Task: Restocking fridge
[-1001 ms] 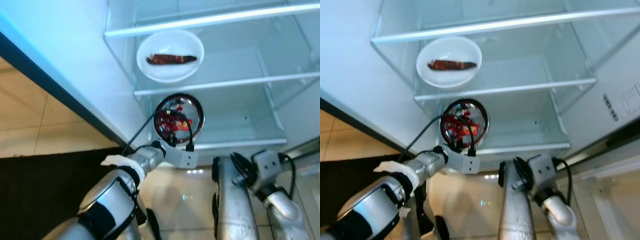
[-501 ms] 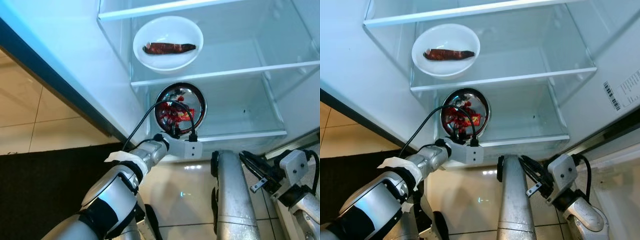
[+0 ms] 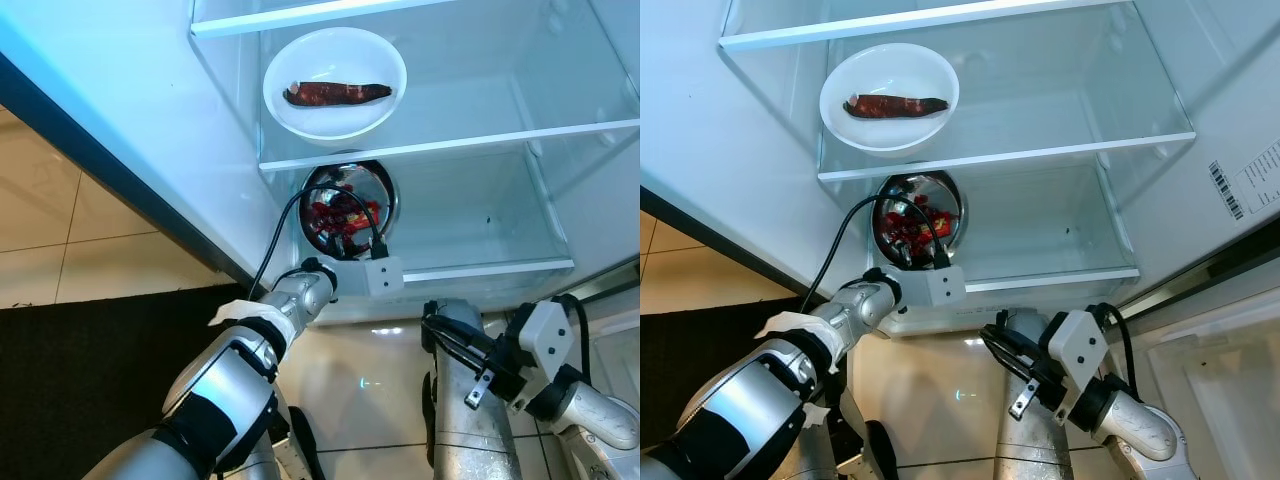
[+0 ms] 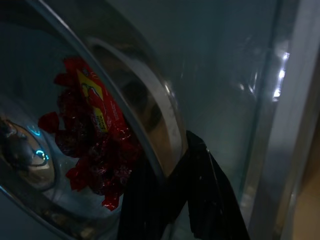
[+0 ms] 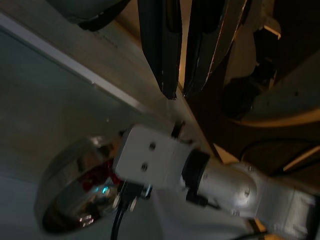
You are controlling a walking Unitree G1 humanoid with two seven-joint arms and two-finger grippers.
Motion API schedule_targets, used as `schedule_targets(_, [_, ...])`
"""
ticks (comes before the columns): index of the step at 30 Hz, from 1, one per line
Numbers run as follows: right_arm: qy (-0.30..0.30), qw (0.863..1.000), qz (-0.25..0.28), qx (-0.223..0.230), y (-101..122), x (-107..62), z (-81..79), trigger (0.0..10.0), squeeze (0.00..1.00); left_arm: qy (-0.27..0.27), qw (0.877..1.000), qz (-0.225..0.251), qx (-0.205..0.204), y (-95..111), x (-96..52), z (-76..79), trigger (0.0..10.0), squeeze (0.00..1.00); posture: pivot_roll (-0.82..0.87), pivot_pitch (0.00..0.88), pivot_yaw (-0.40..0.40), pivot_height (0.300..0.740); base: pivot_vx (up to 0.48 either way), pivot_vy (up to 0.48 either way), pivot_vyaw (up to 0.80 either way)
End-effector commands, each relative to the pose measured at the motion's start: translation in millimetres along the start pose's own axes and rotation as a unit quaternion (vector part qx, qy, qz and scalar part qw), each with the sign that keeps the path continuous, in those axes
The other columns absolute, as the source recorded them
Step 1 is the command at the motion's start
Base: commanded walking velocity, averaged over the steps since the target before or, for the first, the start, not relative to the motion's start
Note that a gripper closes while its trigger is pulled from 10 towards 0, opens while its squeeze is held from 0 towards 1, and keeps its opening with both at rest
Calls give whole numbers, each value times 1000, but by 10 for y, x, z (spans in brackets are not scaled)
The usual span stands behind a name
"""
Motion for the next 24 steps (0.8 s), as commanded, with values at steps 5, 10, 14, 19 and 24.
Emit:
schedule_targets(5, [14, 999, -41, -2, -122, 24, -171, 10000, 0, -65, 993, -66, -69, -259, -76, 300, 10000, 0, -272, 578, 114, 406, 0, 0, 0])
schedule_targets(10, [17, 998, -56, -2, -145, 12, -198, 10000, 0, -73, 993, -56, -77, -220, -67, 308, 10000, 0, -284, 574, 110, 406, 0, 0, 0])
schedule_targets(14, [14, 998, -67, -8, -159, -18, -180, 10000, 0, -87, 992, -55, -69, -195, -60, 324, 10000, 0, -292, 572, 108, 406, 0, 0, 0])
schedule_targets(19, [5, 998, -67, -14, -134, -29, -141, 10000, 0, -98, 991, -64, -68, -206, -60, 322, 10000, 0, -299, 571, 108, 406, 0, 0, 0])
schedule_targets(24, [-2, 998, -68, -15, -131, -30, -144, 10000, 0, -135, 985, -70, -81, -211, -70, 361, 10000, 0, -291, 577, 112, 406, 0, 0, 0])
Point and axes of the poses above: a point about 5 cm out from each wrist's last joint towards the gripper, its own x axis pointing out of the wrist towards the gripper, its own y axis along the axis of the wrist's last joint, z = x × y, the point moved 1 cm from there along x, pointing out of the wrist towards the gripper, and after that the axes turned 2 degrees about -x, right-handed, at the moved point
